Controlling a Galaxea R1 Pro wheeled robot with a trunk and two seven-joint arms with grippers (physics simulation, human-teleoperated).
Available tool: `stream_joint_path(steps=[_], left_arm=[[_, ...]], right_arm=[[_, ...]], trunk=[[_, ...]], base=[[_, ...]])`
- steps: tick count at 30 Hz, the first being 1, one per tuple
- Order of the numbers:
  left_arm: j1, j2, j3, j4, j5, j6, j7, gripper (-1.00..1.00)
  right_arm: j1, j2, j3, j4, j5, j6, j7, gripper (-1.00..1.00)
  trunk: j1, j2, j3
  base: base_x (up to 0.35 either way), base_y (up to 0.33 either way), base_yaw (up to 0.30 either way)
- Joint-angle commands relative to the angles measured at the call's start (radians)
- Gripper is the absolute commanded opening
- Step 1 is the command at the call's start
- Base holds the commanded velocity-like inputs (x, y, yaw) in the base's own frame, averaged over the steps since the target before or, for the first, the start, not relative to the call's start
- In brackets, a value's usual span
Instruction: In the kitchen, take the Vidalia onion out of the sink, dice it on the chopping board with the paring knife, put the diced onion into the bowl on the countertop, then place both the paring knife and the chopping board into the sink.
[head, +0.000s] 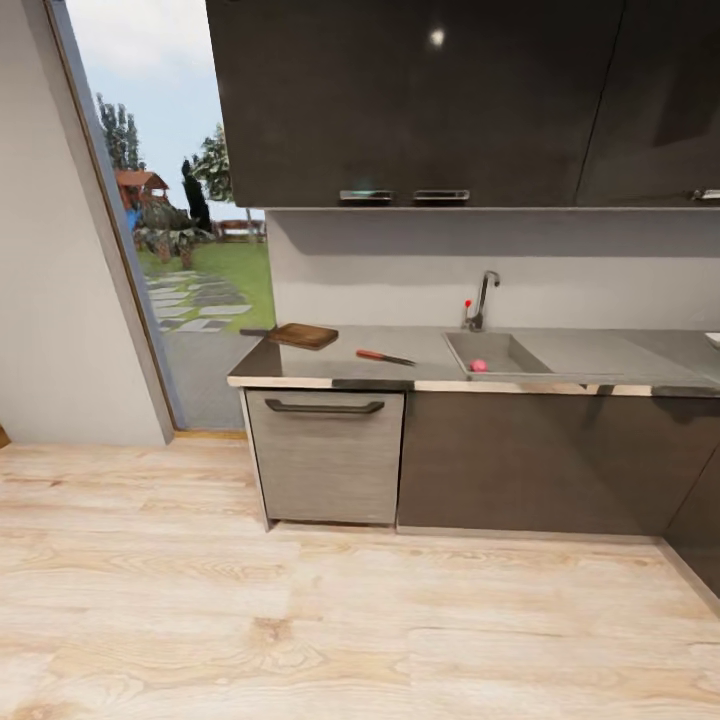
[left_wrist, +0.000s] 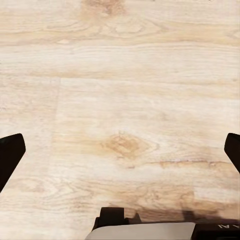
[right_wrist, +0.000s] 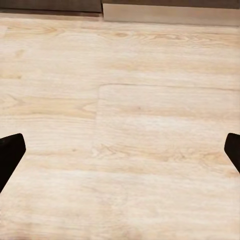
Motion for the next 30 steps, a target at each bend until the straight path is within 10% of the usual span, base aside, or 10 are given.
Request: stream_joint_path(steps=[1, 30], left_arm=[[0.000, 0.000, 0.000, -0.001, 0.002, -0.001, 0.000, 1.00], [0.000, 0.001, -0.007, -0.060, 0.002, -0.033, -0.001, 1.00]], right_arm=[[0.000, 0.000, 0.000, 0.003, 0.000, -0.003, 0.000, 1.00], [0.000, 0.000, 0.001, 0.024, 0.000, -0.004, 0.000, 1.00]], trunk=[[-0.004, 0.007, 0.002], [-0.115, 0.210, 0.093]], base=[[0.000, 0.000, 0.000], [0.000, 0.000, 0.000]])
